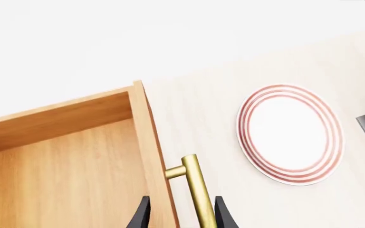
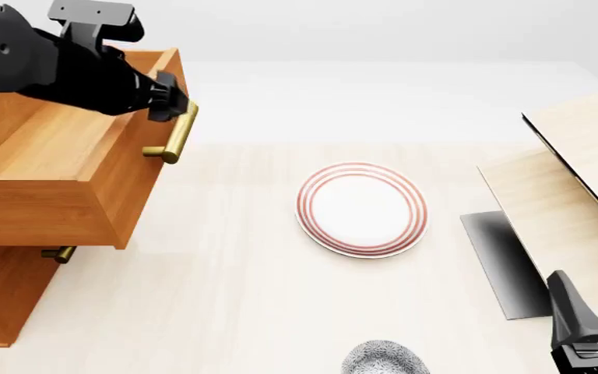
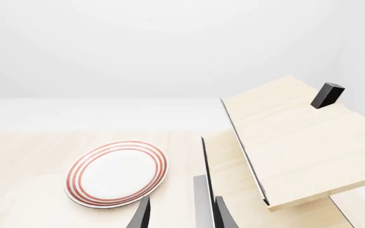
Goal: Open the top drawer of the cabinet and put the bowl in it.
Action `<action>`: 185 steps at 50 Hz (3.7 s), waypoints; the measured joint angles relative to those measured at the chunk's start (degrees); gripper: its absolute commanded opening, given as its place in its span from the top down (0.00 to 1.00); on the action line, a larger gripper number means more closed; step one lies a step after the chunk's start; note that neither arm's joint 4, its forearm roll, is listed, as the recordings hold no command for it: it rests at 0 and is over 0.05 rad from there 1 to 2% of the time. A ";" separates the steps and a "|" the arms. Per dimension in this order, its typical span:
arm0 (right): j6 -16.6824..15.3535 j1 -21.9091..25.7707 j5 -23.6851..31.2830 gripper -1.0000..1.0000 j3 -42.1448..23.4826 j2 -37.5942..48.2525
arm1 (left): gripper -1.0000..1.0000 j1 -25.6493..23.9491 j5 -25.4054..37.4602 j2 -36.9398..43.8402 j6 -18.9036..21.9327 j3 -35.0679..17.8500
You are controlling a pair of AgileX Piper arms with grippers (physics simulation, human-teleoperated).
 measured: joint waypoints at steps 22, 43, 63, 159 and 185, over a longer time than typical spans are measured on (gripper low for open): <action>0.00 0.00 0.00 0.00 0.00 0.00 | 0.00 0.71 2.31 -3.21 2.69 -0.81; 0.00 0.00 0.00 0.00 0.00 0.00 | 0.00 -0.93 4.60 -6.54 5.43 -1.22; 0.00 0.00 0.00 0.00 0.00 0.00 | 0.00 -5.93 4.36 -9.70 9.45 1.16; 0.00 0.00 0.00 0.00 0.00 0.00 | 0.00 -31.58 -22.09 -5.27 -3.55 26.05; 0.00 0.00 0.00 0.00 0.00 0.00 | 0.00 -35.59 -28.79 2.32 -6.75 28.10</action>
